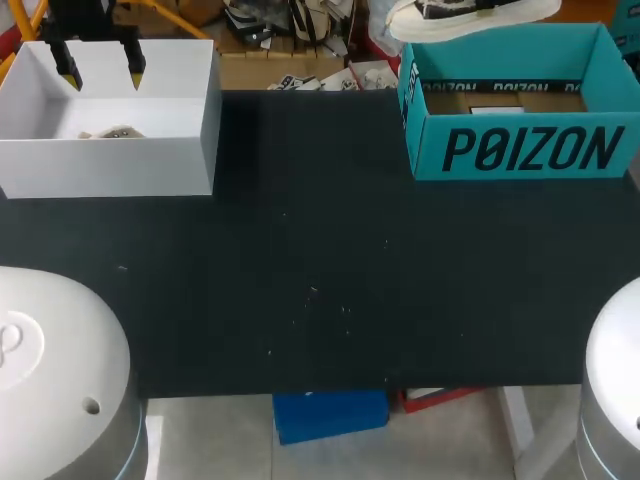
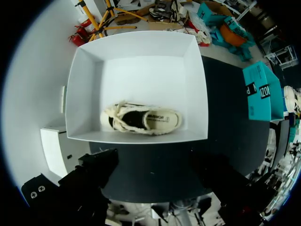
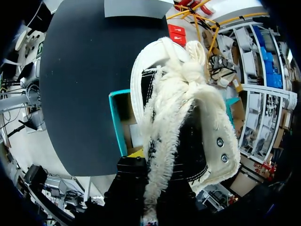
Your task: Take the shoe out of the shoebox, open the shoe tongue, remove and reinsert the insole, then place the shoe into the shoebox
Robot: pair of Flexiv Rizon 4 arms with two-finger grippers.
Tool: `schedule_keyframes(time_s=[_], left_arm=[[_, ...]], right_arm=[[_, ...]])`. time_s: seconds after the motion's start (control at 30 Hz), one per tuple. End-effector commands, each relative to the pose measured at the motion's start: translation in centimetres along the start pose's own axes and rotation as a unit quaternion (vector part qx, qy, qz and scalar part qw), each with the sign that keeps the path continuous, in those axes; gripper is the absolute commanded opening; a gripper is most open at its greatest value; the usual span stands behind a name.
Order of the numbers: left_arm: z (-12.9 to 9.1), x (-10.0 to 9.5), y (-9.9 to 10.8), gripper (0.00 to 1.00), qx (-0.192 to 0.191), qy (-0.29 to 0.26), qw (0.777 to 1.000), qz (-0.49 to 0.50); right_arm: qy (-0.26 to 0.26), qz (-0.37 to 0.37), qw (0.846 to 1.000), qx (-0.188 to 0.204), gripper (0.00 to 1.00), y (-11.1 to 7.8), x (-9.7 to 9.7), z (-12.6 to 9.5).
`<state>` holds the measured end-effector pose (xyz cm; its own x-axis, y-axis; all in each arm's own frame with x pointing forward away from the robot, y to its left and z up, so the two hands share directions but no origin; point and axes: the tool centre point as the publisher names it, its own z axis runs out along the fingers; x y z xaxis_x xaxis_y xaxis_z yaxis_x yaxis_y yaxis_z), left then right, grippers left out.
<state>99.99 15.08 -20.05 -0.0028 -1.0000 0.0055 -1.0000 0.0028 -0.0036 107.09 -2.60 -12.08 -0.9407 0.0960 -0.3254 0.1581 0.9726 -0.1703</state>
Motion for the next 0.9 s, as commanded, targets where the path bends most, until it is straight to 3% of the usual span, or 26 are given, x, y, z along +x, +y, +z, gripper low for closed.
schedule_keyframes(time_s=[0.03,0.23,0.43,0.7,0.9], left_arm=[[0.0,0.0,0.0,1.0,-0.001,-0.001,1.0,-0.001],[0.0,0.0,0.0,1.0,-0.001,-0.001,1.0,-0.001],[0.0,0.0,0.0,1.0,-0.001,-0.001,1.0,-0.001],[0.0,0.0,0.0,1.0,-0.001,-0.001,1.0,-0.001],[0.0,0.0,0.0,1.0,-0.001,-0.001,1.0,-0.001]], right_arm=[[-0.083,0.003,0.997,-0.002,0.0,2.1,4.3,-4.5],[-0.089,0.0,0.996,-0.018,0.0,6.5,9.6,-6.2],[-0.099,0.02,0.994,-0.043,0.0,11.5,13.3,-6.9],[-0.095,0.031,0.993,-0.07,0.0,17.9,17.6,-6.0],[-0.082,0.038,0.993,-0.08,0.0,21.1,20.4,-4.4]])
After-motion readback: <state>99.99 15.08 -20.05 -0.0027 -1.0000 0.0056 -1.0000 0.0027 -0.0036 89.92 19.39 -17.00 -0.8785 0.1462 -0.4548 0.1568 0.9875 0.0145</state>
